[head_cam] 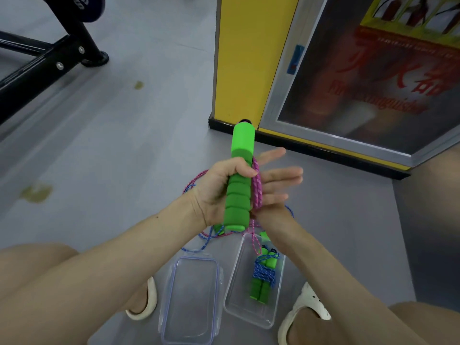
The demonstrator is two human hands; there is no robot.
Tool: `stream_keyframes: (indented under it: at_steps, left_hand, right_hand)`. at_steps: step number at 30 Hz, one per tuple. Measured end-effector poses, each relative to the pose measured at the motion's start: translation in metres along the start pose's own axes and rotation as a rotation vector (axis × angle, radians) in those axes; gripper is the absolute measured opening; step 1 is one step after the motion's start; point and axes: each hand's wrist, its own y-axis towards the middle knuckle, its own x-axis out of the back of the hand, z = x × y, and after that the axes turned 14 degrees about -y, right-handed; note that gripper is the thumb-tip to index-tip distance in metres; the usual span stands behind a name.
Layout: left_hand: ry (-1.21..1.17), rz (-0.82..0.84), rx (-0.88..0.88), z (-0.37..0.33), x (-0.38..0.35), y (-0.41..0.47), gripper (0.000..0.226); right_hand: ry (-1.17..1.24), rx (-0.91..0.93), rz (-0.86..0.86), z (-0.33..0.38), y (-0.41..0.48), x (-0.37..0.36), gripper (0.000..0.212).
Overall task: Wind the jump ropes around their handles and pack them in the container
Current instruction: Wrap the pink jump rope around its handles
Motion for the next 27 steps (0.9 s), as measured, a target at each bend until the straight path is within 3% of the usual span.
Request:
stream_keyframes:
  at_steps: [3, 6, 8, 10, 14, 15, 17, 19, 22, 24, 27]
  left_hand:
    - [0.084, -0.155, -0.121, 0.0, 0.003, 0.004, 0.086]
    - [0.171, -0.338, -0.255, -0.004, 0.0, 0.003, 0.072]
    - [0.452, -0.484, -0.29, -0.005, -0.004, 0.003, 0.047]
    - [0.879, -0.618, -0.311, -0.007, -0.007, 0.002, 0.031]
    - [1.309, -0.555, -0.352, -0.012, -0.004, 0.0, 0.032]
    - [1.454, -0.578, -0.349, -0.015, 0.0, 0.0, 0.044]
    - [1.77, -0.616, -0.278, -0.021, 0.011, 0.0, 0.093]
    - [1.979, -0.624, -0.226, -0.025, 0.016, -0.001, 0.106]
    - [1.923, -0.655, -0.08, -0.022, 0.017, -0.002, 0.082]
    - [1.616, -0.684, 0.035, -0.019, 0.013, -0.001, 0.045]
    - [1.202, -0.6, 0.176, -0.015, 0.004, -0.004, 0.018]
  right_hand:
    - [-0.083, -0.024, 0.052, -0.004, 0.004, -0.002, 0.017]
    - [-0.169, 0.006, 0.097, -0.004, 0.004, 0.001, 0.01]
    - [-0.178, 0.034, 0.094, -0.004, 0.005, 0.005, 0.015]
    - [-0.214, 0.064, 0.086, -0.003, 0.005, 0.008, 0.015]
    - [-0.27, 0.088, -0.03, -0.002, 0.01, 0.017, 0.01]
    - [-0.251, 0.101, -0.067, -0.001, 0.011, 0.02, 0.008]
    - [-0.237, 0.126, -0.154, 0.001, 0.013, 0.025, 0.01]
    - [-0.214, 0.143, -0.238, 0.001, 0.015, 0.028, 0.009]
    - [-0.171, 0.159, -0.303, 0.002, 0.014, 0.028, 0.007]
    - [-0.141, 0.177, -0.305, 0.002, 0.013, 0.026, 0.008]
    - [-0.094, 0.211, -0.302, 0.003, 0.012, 0.028, 0.016]
